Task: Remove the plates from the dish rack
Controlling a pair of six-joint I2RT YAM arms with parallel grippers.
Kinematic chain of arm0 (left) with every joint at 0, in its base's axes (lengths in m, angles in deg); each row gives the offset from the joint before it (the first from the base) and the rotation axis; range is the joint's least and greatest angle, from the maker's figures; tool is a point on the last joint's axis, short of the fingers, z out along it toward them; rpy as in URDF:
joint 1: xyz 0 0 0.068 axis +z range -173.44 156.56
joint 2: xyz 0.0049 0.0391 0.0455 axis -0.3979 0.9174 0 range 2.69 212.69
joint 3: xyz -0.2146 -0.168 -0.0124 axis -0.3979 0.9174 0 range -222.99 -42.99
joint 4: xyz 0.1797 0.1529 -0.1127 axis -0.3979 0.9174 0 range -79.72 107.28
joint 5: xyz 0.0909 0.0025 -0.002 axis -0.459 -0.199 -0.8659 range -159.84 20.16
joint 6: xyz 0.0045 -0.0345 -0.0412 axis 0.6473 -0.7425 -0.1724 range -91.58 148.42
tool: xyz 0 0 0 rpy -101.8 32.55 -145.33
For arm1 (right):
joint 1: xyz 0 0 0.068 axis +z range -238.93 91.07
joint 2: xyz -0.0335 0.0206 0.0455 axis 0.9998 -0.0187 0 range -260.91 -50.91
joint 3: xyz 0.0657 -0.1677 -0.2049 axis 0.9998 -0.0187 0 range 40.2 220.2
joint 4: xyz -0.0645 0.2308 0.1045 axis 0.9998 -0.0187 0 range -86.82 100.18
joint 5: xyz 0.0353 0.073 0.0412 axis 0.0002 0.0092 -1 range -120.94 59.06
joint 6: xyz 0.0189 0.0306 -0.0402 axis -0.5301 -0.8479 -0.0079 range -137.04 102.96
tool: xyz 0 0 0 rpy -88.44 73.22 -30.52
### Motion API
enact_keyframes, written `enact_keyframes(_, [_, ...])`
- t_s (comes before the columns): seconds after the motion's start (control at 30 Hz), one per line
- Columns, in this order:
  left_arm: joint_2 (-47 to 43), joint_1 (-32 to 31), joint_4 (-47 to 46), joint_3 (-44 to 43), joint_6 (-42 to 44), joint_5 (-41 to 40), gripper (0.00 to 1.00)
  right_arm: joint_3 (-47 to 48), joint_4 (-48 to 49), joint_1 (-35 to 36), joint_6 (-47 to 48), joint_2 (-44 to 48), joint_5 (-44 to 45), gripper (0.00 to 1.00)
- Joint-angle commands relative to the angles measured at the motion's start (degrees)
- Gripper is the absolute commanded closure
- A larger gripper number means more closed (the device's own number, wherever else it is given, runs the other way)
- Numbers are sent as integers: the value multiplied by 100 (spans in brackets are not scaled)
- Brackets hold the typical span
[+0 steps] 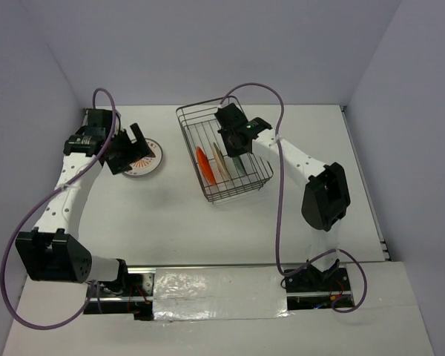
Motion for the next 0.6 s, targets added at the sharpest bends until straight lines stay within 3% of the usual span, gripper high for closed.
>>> enact_keyframes(0.0, [-361, -297, -287, -18, -439, 104, 1, -69, 502, -80, 158, 226, 61, 83])
enact_keyframes(0.03, [-397, -393, -297, -183, -502, 113, 0, -17, 476, -107, 176, 331, 9, 97])
enact_keyframes(0.07, [-423, -420, -297, -289, -563, 191, 0, 53, 389, -98, 185, 393, 17, 100])
enact_keyframes(0.23, [-301, -526, -148, -1106, -722, 306, 0, 195, 256, -142, 264, 1008, -194, 100])
enact_keyframes(0.3, [-239, -535, -121, -1161, -722, 288, 1, 212, 213, -212, 281, 1070, -456, 95])
enact_keyframes(0.33, [-213, -535, -77, -1169, -731, 262, 0, 134, 204, -238, 273, 1053, -467, 81])
enact_keyframes(0.4, [-221, -535, -94, -1091, -740, 280, 0, -77, 335, -265, 369, 1009, -632, 77])
enact_keyframes(0.43, [-230, -535, -112, -977, -731, 297, 1, -261, 440, -309, 387, 983, -695, 100])
enact_keyframes(0.57, [-318, -535, -130, -765, -696, 192, 1, -482, 607, -318, 326, 991, -827, 100])
